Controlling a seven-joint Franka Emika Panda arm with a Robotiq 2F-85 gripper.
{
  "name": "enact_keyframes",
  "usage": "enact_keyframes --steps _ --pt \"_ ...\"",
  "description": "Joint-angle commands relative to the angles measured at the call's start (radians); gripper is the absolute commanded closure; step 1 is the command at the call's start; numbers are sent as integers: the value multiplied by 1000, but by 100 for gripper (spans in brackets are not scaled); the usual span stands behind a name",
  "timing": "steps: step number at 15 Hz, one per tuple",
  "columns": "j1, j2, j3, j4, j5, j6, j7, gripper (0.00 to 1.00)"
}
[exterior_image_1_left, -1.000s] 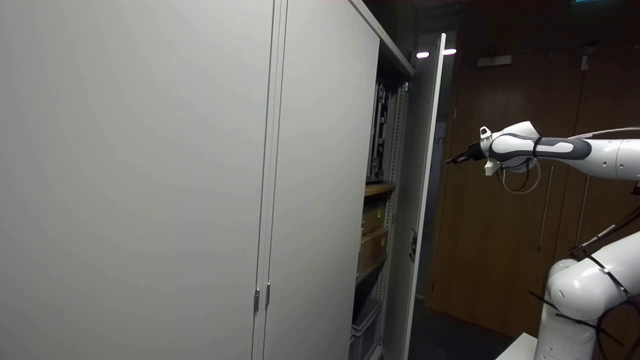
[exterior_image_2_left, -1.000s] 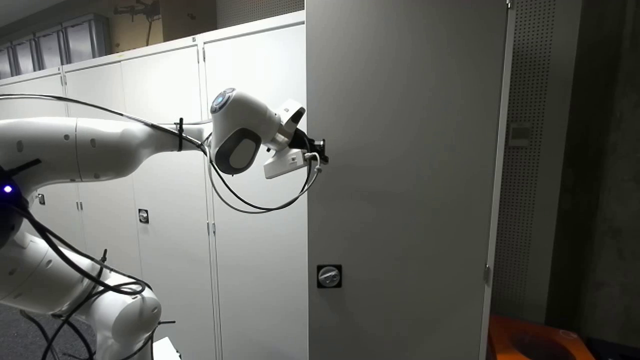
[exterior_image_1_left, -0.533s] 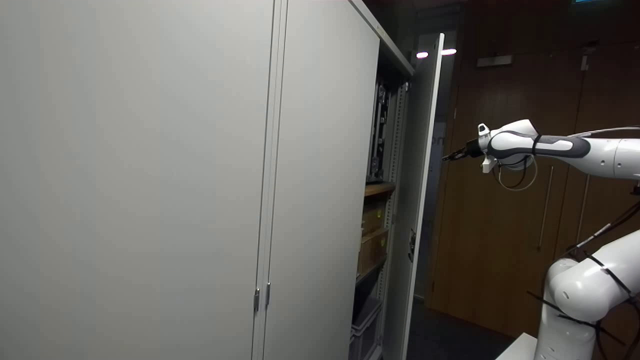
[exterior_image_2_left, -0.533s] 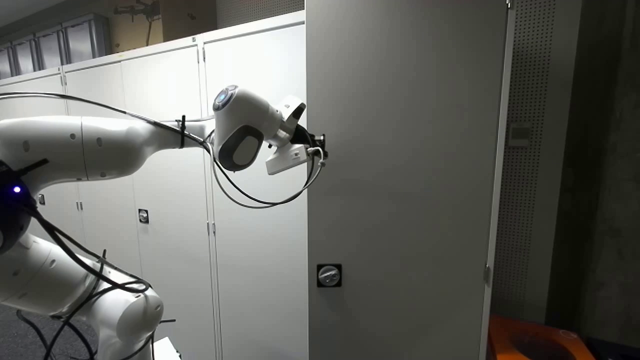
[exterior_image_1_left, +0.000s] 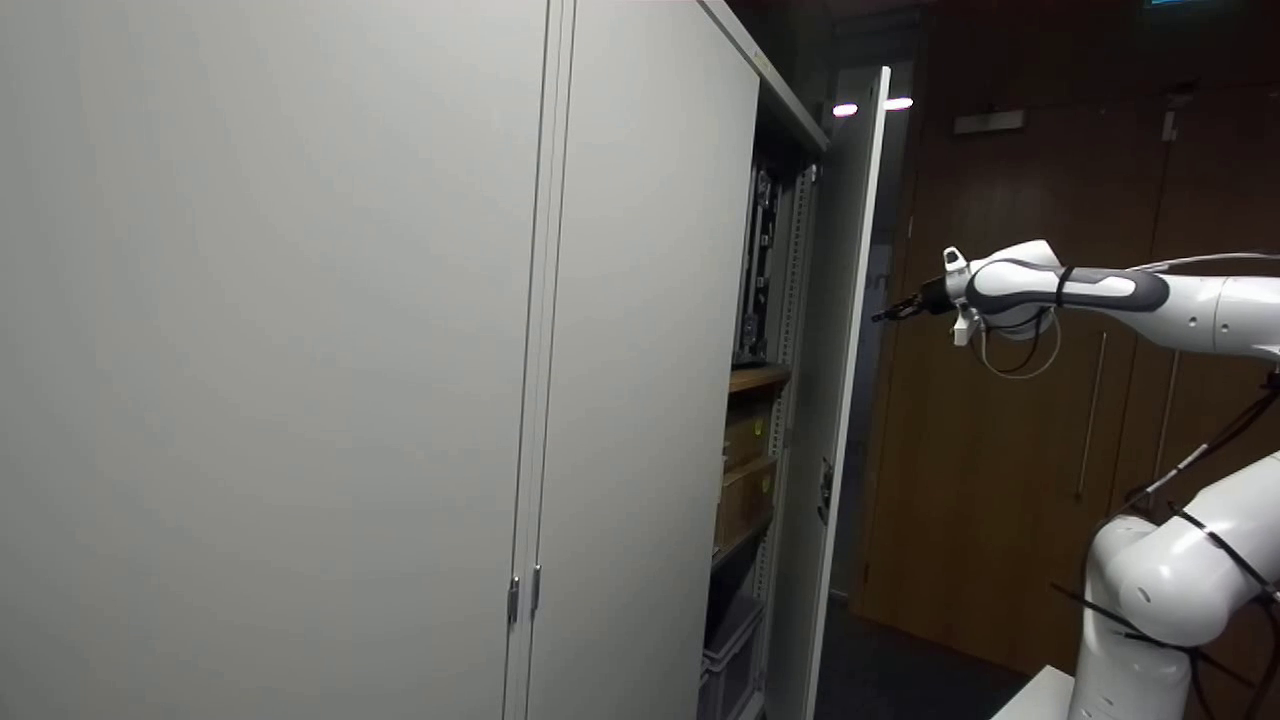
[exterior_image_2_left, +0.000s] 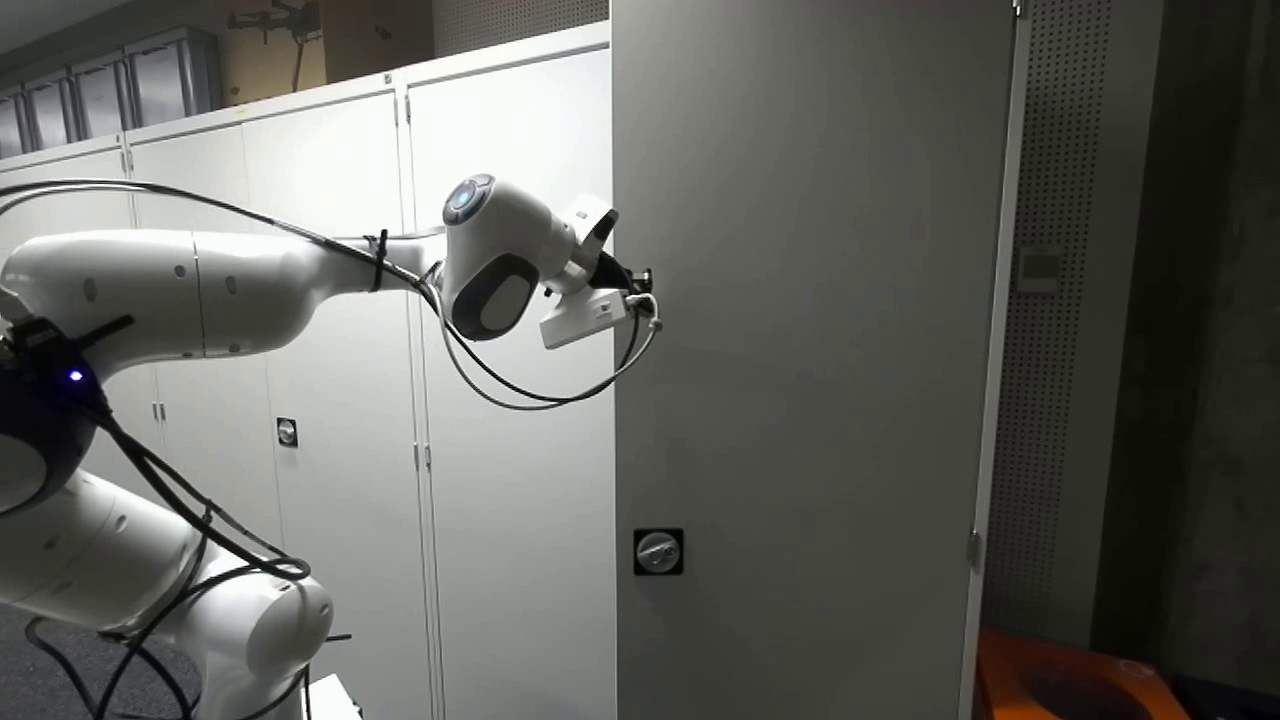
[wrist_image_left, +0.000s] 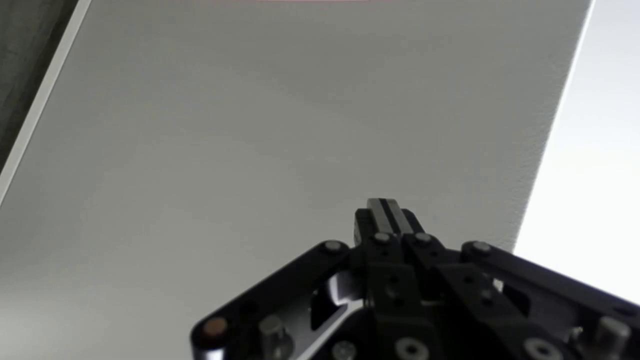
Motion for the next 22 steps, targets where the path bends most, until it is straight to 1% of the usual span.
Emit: enact_keyframes --steps 1,12,22 --pt "59 35 -30 43 53 26 -77 100" --pt "173 72 -81 87 156 4 -221 100" --pt "233 138 -117 148 231 12 -310 100"
